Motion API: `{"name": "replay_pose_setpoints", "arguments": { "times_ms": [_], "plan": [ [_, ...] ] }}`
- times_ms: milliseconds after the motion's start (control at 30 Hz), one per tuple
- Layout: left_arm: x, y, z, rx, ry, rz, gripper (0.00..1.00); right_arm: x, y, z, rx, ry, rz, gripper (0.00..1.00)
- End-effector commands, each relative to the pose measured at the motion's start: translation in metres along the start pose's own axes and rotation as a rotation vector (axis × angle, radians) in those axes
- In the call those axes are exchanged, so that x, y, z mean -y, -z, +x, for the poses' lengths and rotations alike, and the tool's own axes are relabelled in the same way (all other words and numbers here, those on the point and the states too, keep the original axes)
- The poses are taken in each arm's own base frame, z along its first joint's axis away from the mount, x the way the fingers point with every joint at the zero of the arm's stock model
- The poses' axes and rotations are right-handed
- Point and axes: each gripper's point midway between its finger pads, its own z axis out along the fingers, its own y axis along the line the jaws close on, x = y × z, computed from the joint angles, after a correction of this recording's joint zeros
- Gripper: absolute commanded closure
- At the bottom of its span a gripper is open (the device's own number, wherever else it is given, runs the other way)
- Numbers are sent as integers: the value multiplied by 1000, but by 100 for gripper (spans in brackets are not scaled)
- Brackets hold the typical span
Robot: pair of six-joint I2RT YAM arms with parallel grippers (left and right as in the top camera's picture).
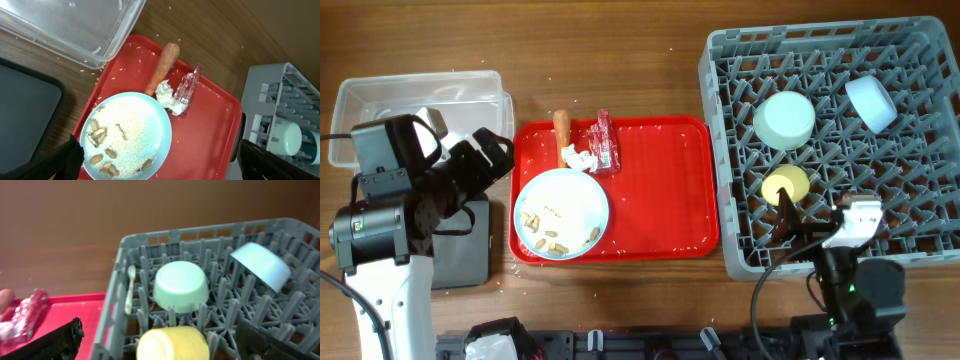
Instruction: Sort waste into correct bins and load items into the dishwasher rack
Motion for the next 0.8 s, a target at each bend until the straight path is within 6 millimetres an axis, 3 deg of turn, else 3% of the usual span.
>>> {"name": "replay_pose_setpoints", "arguments": {
  "times_ms": [0,133,333,767],
  "plan": [
    [0,3,-6,20,6,-4,0,7,-6,16,60,-28,19,0],
    [0,3,-6,20,6,-4,0,2,-24,36,80,-28,-22,0],
    [0,3,-6,20,6,-4,0,-6,-30,23,214,-25,-79,0],
    [0,3,-6,20,6,-4,0,-7,-30,24,214,-24,-82,0]
  ]
}}
